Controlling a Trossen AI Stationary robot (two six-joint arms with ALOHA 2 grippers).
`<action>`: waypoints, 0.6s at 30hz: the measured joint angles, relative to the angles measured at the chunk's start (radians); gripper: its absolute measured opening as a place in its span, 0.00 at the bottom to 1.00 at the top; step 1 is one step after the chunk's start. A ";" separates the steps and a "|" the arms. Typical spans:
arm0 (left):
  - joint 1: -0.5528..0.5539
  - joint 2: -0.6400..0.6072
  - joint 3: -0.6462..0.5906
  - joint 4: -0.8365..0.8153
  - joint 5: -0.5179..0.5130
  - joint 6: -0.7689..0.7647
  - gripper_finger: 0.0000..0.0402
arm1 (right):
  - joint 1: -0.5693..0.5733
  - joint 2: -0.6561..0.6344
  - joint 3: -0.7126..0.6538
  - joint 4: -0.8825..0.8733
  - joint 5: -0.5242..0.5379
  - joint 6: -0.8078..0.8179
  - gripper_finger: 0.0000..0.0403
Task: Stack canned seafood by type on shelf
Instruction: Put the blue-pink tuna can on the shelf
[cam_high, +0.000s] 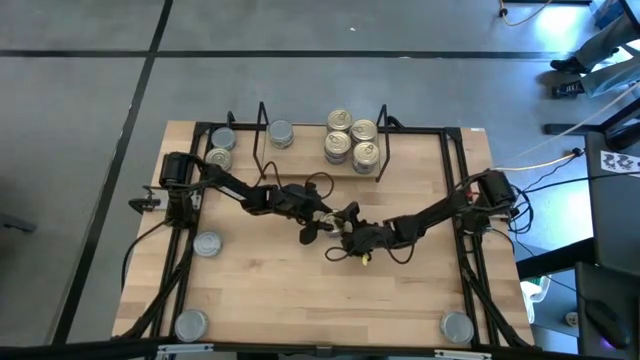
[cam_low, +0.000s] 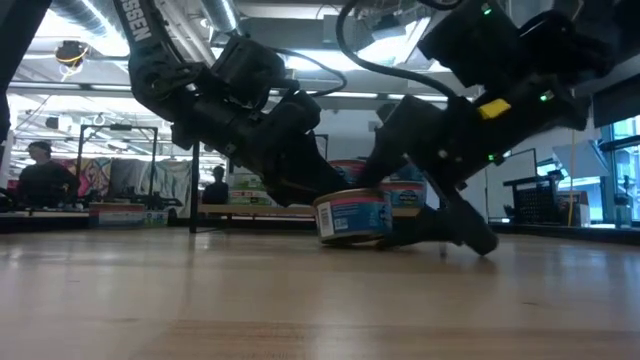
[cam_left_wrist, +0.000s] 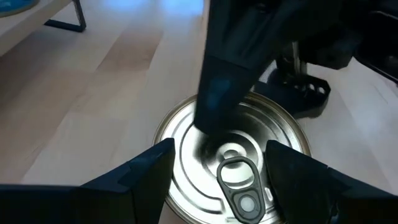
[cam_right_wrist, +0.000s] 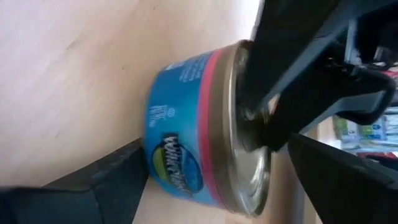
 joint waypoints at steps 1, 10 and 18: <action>0.000 0.000 0.000 0.000 -0.001 -0.004 0.63 | 0.000 0.007 0.000 0.016 0.006 -0.006 0.91; 0.003 -0.002 -0.001 -0.004 -0.003 -0.018 0.63 | 0.000 0.012 -0.003 0.043 0.016 -0.019 0.68; 0.003 -0.018 0.000 0.003 -0.026 -0.042 0.63 | 0.003 0.012 -0.002 0.016 0.021 0.079 0.50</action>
